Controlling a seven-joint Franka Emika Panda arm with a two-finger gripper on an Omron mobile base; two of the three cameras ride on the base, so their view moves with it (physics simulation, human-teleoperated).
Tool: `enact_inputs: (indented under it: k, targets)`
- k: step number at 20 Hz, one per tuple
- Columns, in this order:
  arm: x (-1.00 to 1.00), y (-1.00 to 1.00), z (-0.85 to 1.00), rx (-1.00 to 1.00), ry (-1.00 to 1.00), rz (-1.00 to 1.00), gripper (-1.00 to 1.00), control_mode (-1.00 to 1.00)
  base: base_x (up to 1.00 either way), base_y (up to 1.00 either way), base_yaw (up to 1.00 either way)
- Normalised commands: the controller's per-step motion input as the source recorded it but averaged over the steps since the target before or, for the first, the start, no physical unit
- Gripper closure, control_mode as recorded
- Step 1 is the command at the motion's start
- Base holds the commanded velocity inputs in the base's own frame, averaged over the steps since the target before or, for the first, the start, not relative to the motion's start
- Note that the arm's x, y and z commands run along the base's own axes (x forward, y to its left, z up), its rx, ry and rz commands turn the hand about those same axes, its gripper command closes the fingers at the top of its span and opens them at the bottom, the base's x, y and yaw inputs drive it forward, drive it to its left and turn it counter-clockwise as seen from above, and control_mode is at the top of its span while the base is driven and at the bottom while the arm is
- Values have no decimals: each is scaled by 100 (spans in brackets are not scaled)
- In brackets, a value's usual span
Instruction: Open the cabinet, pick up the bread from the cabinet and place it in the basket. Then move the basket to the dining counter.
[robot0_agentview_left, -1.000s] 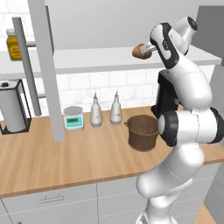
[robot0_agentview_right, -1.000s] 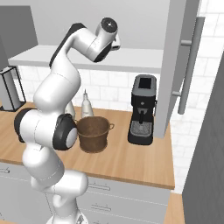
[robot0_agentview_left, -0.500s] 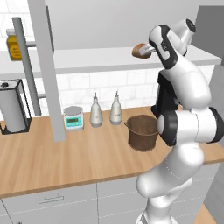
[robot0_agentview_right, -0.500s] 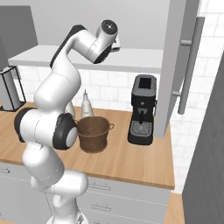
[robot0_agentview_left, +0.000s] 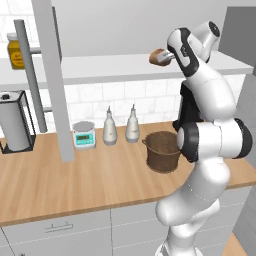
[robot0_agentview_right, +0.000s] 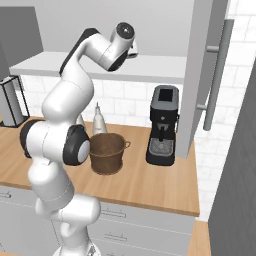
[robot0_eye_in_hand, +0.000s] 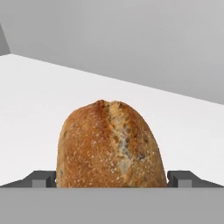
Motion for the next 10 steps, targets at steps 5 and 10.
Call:
enact_inputs:
  k: [5,10]
  targets:
    - [-1,4,-2,0,-1,0,100,-100,0,0,0]
    - [-47,-1,-3,0,-11,0,100,-100,0,0,0]
